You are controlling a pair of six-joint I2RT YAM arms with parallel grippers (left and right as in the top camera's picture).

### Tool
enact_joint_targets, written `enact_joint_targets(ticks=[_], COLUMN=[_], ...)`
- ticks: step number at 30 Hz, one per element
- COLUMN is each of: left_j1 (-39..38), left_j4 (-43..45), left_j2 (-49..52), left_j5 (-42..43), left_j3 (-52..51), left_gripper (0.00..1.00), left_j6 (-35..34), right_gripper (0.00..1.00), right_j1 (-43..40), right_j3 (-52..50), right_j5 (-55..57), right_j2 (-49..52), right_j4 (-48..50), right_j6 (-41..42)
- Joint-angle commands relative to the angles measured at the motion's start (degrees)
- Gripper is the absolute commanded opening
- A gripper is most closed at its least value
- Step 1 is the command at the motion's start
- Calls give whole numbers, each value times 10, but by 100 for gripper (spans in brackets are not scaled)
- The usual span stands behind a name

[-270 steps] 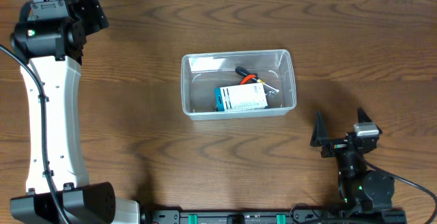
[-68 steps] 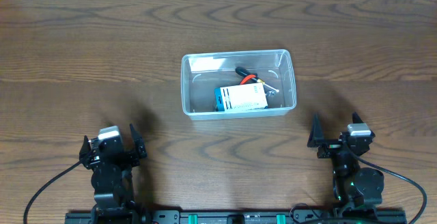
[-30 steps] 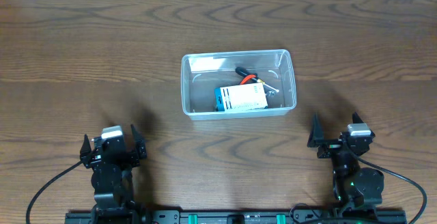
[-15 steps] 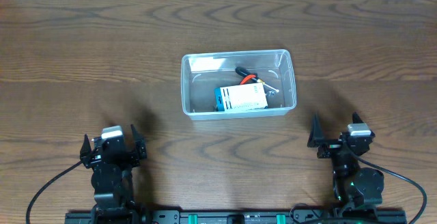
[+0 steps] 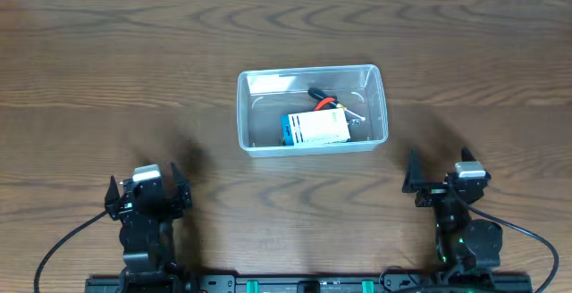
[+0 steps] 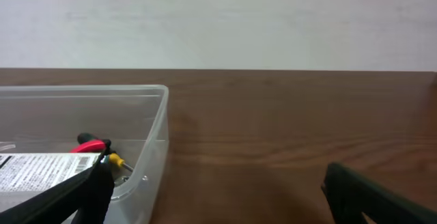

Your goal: Pack container

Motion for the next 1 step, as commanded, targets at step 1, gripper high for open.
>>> enact_joint_targets(ticks=[1], left_j1=[-3], left_j4=[-1], left_j2=[-3], left_j5=[8], left_j3=[-12], left_gripper=[98], left_j6=[10], right_gripper=[99], right_j1=[-6], right_j3=[-2], right_j5=[2], right_j2=[-4], right_j4=[-1], right_j6=[-7])
